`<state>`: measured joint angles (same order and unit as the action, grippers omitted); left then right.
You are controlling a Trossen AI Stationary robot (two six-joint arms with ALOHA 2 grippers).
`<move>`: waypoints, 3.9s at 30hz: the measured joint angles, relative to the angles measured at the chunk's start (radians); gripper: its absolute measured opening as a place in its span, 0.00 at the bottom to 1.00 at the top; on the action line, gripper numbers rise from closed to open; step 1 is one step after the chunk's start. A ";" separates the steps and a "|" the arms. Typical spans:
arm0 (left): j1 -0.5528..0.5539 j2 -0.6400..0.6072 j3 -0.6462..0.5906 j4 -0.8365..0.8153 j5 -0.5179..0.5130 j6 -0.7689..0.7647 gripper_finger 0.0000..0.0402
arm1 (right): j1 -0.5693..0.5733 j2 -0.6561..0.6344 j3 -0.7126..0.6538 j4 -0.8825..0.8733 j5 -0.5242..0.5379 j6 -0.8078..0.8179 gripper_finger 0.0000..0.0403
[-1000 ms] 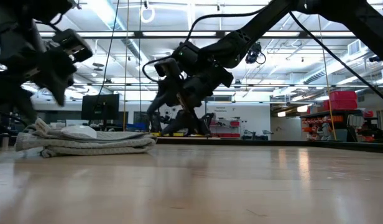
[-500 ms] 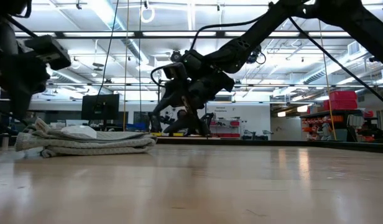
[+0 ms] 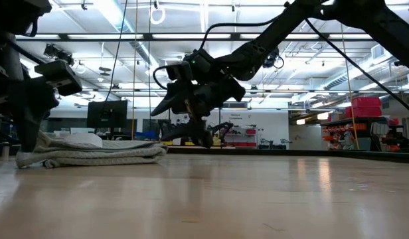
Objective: Fold microfiber towels
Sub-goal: Fold the grey towel
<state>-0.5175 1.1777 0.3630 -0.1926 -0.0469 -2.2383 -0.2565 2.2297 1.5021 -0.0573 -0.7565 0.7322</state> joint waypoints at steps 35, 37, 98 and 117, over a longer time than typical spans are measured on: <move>-0.027 -0.017 0.000 -0.105 0.003 0.029 0.53 | 0.057 0.088 0.002 0.168 0.051 0.204 0.49; -0.027 -0.017 0.000 -0.104 0.002 0.035 0.53 | 0.061 0.088 0.002 0.168 0.064 0.205 0.43; -0.026 -0.015 -0.002 -0.027 -0.050 0.149 0.52 | -0.040 0.024 0.005 -0.220 0.085 -0.078 0.60; -0.026 -0.015 -0.002 -0.019 -0.028 0.159 0.52 | 0.002 0.071 0.003 -0.018 0.006 0.050 0.61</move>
<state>-0.5430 1.1629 0.3607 -0.2112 -0.0753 -2.0789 -0.2545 2.3003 1.5055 -0.0757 -0.7501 0.7819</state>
